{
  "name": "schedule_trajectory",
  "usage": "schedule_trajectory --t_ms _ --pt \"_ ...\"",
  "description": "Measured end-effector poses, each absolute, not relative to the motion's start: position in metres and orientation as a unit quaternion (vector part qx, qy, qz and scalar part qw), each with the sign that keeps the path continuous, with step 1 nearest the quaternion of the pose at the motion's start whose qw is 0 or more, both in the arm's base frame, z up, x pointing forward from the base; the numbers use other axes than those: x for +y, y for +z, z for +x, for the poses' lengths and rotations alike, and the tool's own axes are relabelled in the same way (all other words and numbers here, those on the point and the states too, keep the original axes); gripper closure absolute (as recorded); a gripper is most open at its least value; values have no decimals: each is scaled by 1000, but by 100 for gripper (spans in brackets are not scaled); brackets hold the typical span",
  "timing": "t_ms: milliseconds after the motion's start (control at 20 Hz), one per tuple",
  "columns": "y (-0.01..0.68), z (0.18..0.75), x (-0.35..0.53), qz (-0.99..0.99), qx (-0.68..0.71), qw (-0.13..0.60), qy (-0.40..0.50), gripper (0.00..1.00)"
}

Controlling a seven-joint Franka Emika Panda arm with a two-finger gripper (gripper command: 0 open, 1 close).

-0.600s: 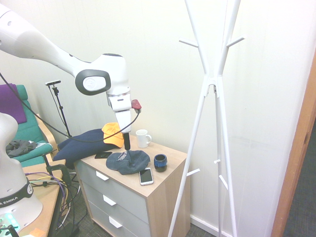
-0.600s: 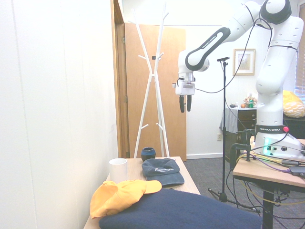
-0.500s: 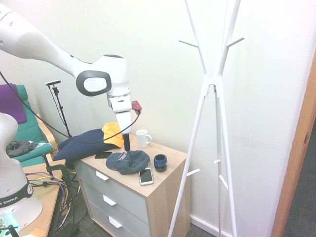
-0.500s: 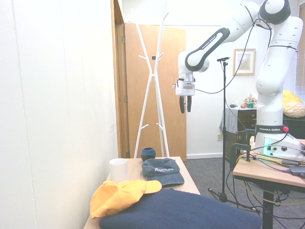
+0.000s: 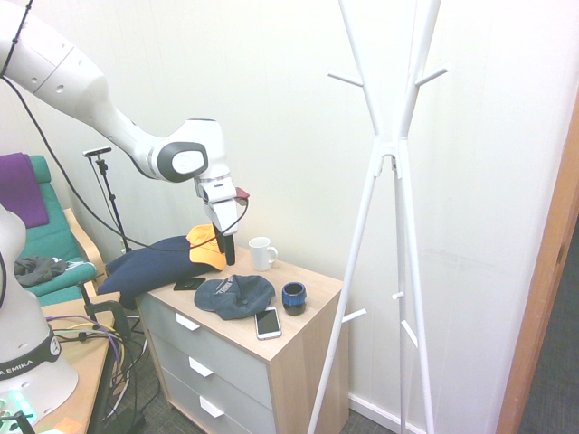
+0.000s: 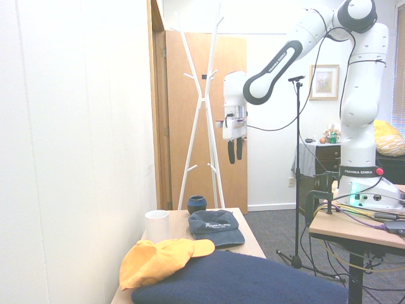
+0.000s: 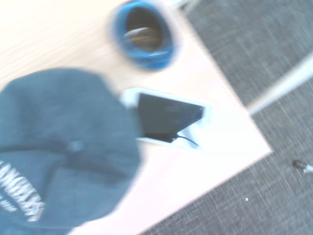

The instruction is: Hang the cap

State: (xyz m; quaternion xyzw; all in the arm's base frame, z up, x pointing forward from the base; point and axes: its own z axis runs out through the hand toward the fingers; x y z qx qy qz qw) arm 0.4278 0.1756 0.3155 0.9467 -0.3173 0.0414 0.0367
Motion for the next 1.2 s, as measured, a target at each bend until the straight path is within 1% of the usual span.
schedule_trajectory --t_ms 150,300,500,600,900,1200 --pt "278 432 214 953 -293 63 38 0" --pt "226 436 247 956 -277 93 26 0" --pt "164 461 267 954 -276 113 1 0" --pt "146 470 274 954 -277 116 -4 0" --pt "127 473 283 950 -286 126 -19 0" --pt "130 454 283 950 -281 134 -27 0"
